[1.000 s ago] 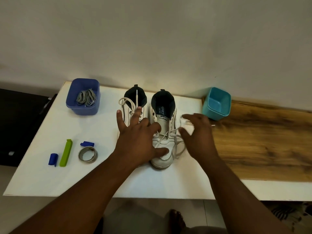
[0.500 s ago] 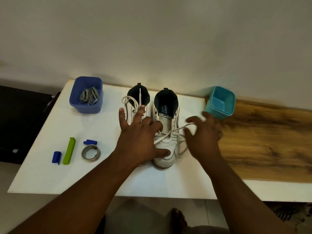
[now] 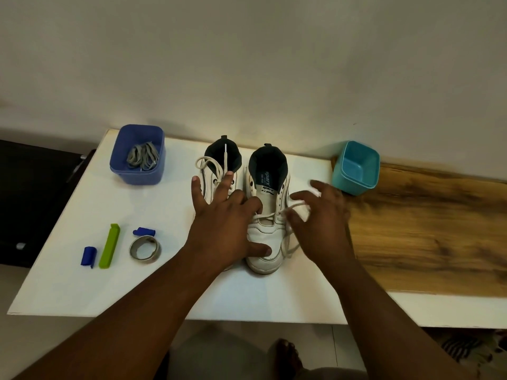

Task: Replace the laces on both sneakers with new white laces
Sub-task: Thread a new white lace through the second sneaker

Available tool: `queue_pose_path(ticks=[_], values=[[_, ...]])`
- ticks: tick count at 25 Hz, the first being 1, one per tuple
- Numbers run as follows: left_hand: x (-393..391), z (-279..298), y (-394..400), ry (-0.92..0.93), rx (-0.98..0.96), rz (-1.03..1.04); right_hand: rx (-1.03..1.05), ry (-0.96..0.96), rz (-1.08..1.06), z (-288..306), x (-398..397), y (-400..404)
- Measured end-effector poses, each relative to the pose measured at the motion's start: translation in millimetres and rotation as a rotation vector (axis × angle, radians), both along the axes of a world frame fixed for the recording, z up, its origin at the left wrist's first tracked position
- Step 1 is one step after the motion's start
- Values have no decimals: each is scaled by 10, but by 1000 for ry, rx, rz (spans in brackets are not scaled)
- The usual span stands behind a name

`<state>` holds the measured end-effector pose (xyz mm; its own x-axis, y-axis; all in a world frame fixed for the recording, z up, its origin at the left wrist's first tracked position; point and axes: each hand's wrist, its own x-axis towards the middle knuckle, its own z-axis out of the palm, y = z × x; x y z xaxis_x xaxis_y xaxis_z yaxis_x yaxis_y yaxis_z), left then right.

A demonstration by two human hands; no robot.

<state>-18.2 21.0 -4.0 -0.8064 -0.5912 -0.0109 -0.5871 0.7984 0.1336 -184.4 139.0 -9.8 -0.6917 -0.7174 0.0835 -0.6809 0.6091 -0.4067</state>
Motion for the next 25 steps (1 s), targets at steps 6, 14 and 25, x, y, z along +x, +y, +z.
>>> queue_pose_path(ticks=[6,14,25], values=[[4,20,4,-13,-1,1,8,140,-17,-5,-83,29],[45,68,-8,-63,8,-14,50,49,-18,75,8,-2],[-30,91,61,179,58,53,296,-61,168,270,77,46]])
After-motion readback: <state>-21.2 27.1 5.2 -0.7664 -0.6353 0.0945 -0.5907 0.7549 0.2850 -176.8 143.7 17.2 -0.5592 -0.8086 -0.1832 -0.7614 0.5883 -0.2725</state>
